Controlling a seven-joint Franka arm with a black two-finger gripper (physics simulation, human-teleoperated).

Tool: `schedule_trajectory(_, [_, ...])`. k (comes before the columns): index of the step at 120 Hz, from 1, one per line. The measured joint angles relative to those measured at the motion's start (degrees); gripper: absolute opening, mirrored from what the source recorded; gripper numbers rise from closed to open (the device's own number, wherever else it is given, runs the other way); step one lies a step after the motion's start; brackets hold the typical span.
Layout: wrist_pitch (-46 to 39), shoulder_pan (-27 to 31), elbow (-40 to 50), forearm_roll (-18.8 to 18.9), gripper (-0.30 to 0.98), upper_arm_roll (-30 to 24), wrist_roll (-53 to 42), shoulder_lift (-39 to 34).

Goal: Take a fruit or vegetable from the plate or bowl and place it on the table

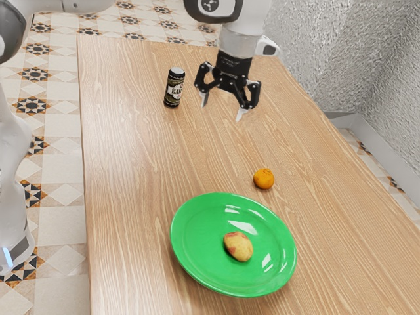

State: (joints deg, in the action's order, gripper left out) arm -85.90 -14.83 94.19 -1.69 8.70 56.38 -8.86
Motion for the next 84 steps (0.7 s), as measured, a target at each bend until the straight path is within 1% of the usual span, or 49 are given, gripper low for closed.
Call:
schedule_trajectory(10, [0.01, 0.9, -0.09, 0.05, 0.69, 0.9, 4.93, 0.37])
schedule_trajectory(17, [-0.06, 0.96, -0.1, -0.04, 0.69, 0.58, 8.0, 0.9])
schedule_trajectory(24, [-0.36, 0.91, 0.0, -0.31, 0.69, -1.88, 10.78, 1.05])
schedule_trajectory(30, [-0.62, 0.22, 0.03, 0.73, 0.69, -3.84, 12.96, 0.87])
schedule_trajectory(38, [-0.86, -0.01, 0.06, 1.8, 0.69, -4.83, 15.6, 0.91])
schedule_trajectory(50, [-1.02, -0.15, 0.18, 2.32, 0.69, -6.51, 19.04, 2.2])
schedule_trajectory(58, [-1.19, -0.21, -0.16, 2.58, 0.69, -8.47, 21.31, 4.17])
schedule_trajectory(68, [-2.38, -0.95, -1.96, 2.83, 0.69, -10.68, 23.87, 8.28])
schedule_trajectory(84, [-6.38, -3.21, -5.21, 2.78, 0.69, -11.54, 27.32, 15.01])
